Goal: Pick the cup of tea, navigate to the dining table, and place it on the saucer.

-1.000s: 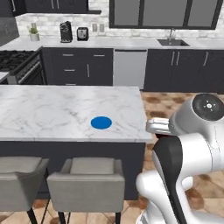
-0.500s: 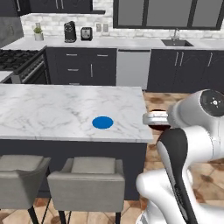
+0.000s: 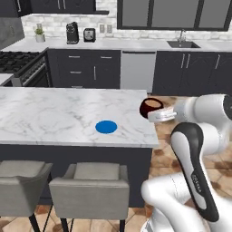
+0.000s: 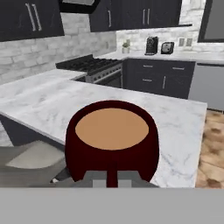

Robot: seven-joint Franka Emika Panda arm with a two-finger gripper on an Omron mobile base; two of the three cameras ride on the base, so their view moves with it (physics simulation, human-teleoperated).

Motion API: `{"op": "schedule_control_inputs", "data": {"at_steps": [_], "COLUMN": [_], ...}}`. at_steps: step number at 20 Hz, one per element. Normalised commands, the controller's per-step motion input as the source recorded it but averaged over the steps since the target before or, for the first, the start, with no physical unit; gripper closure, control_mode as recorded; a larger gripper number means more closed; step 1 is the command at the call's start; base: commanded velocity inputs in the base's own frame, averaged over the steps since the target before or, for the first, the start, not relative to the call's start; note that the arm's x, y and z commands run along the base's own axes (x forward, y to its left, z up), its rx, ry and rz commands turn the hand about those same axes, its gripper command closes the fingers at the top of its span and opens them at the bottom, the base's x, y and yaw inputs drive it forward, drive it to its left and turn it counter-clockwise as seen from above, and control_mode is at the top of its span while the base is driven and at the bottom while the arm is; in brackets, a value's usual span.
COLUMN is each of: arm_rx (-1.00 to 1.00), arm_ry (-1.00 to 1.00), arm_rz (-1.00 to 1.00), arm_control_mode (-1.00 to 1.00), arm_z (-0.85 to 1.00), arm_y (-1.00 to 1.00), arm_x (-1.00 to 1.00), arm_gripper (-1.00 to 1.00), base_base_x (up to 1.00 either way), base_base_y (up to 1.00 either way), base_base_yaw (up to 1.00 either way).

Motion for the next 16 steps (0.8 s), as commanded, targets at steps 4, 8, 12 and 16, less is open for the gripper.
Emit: {"op": "schedule_control_inputs", "data": {"at_steps": [4,8,12,16], "arm_rx": [-0.01,-0.04,-0.07,-0.05], "arm_ry": [-0.17,-0.07,0.00,0.00], "arm_rz": [0.39,0.36,0.22,0.02], "arm_control_mode": [-1.00,-1.00,-1.00,-1.00], "arm_z": [-0.11,-0.23,-0.23,-0.11], "arm_y": [0.00,0.00,0.01,0.01], "arm_x": [0.60,0.57,0.57,0.62], "arm_gripper": [1.00,1.00,1.00,1.00], "base_base_x": [0.00,0.00,0.00,0.00], "base_base_y": [0.00,0.00,0.00,0.00], "base_base_yaw": [0.00,0.00,0.00,0.00]}}
